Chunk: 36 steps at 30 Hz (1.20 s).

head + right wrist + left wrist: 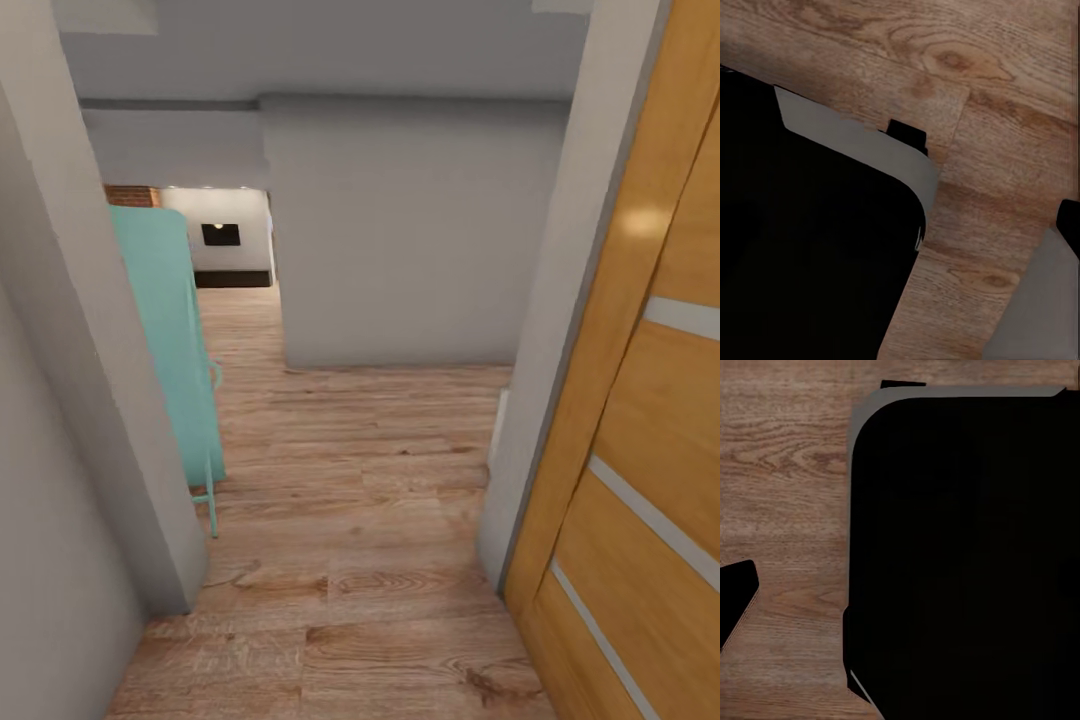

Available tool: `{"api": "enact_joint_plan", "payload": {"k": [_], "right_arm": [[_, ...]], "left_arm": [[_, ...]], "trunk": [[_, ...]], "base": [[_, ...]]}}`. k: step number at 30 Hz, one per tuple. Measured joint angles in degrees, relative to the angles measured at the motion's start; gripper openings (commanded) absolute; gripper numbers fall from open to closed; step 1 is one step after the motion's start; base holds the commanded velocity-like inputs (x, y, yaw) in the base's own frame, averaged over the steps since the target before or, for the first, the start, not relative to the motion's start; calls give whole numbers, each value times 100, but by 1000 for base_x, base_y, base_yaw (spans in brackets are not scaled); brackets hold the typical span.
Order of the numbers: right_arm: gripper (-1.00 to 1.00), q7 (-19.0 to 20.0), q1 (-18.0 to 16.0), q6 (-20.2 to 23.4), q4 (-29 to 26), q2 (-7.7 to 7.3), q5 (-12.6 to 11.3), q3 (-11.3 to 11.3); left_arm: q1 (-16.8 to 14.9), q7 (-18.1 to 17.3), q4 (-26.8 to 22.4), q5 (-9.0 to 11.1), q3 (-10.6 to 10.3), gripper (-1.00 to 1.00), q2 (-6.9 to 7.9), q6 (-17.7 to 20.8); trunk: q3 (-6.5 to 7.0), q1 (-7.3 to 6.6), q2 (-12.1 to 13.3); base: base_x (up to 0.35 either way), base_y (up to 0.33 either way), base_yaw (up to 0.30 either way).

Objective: Move the two storage containers from the living room to the garage. In the garage, place one container on the floor and stack the other container on top of it (either order is fine).

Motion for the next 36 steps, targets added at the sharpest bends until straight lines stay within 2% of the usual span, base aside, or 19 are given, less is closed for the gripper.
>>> {"api": "enact_joint_plan", "payload": {"k": [36], "right_arm": [[100, 0, 0, 3, 0, 12, 1, -1]], "left_arm": [[0, 0, 0, 3, -1, 100, 17, 9]], "trunk": [[0, 0, 0]], "base": [[320, 0, 0]]}}
